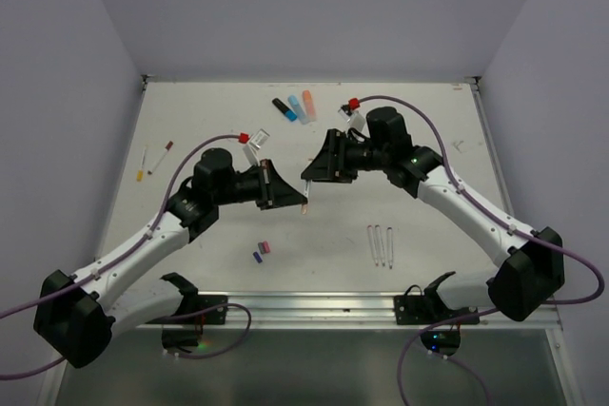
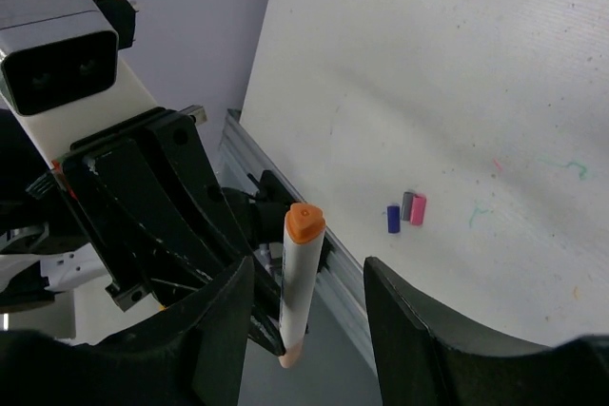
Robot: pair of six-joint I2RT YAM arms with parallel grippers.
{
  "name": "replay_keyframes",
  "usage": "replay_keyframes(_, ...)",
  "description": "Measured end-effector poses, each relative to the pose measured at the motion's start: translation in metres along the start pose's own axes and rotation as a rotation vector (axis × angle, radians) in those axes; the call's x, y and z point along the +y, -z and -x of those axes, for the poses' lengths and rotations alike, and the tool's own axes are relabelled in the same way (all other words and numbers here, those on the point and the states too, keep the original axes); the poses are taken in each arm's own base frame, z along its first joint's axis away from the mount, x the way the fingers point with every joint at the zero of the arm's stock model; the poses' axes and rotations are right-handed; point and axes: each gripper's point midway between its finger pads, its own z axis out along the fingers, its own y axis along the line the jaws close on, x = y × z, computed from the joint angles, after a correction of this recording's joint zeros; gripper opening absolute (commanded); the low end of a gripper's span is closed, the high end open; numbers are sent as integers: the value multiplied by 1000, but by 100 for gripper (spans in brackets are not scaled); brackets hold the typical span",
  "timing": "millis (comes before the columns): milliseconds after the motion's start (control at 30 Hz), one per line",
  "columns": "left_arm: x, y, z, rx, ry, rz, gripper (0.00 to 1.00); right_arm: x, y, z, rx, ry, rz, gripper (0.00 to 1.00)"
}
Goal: Open the pen caps
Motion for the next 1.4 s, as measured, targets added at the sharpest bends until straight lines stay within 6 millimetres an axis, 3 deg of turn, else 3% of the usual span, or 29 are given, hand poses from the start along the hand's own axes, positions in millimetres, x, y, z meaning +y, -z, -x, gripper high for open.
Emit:
replay_keyframes(267,-8,-4,0,17,-5,-21,0,3,-4,-1,-7,-40,45,32)
replay_keyframes(300,-9,-4,1,17,-8,-25,0,3,-5,-2,-5,-48,46,27)
replay_keyframes(367,-9,-5,1,20,-6,-24,0,3,-6,-2,-4,-54,58,1)
replay_keyframes(433,-8,-7,1,29,-2,-26,2,6,-6,-3,-3,-61,73,0)
replay_keyframes(467,-9,-7,1,31,-2,-27,27,6,-6,-3,-4,-65,76,0)
replay_keyframes(500,-9,-8,2,32,-5,-26,37,5,-5,-2,-8,-72,77,0)
replay_keyframes(567,-12,-9,4,33,-13,-31,47,7,-3,-2,-13,-75,81,0)
replay_keyframes(667,-21,-8,10,23,-44,-47,51,11,2,-3,-22,-77,89,0)
replay_keyframes(1200,-25,-3,-5,58,-52,-120,37,29,11,4,-59,-111,134,0)
replay_keyframes(1367,-35,-1,-9,78,-64,-173,24,32,12,7,-65,-116,147,0)
replay_keyframes(1400,-36,-2,-9,83,-66,-185,14,33,12,7,-67,-117,151,0)
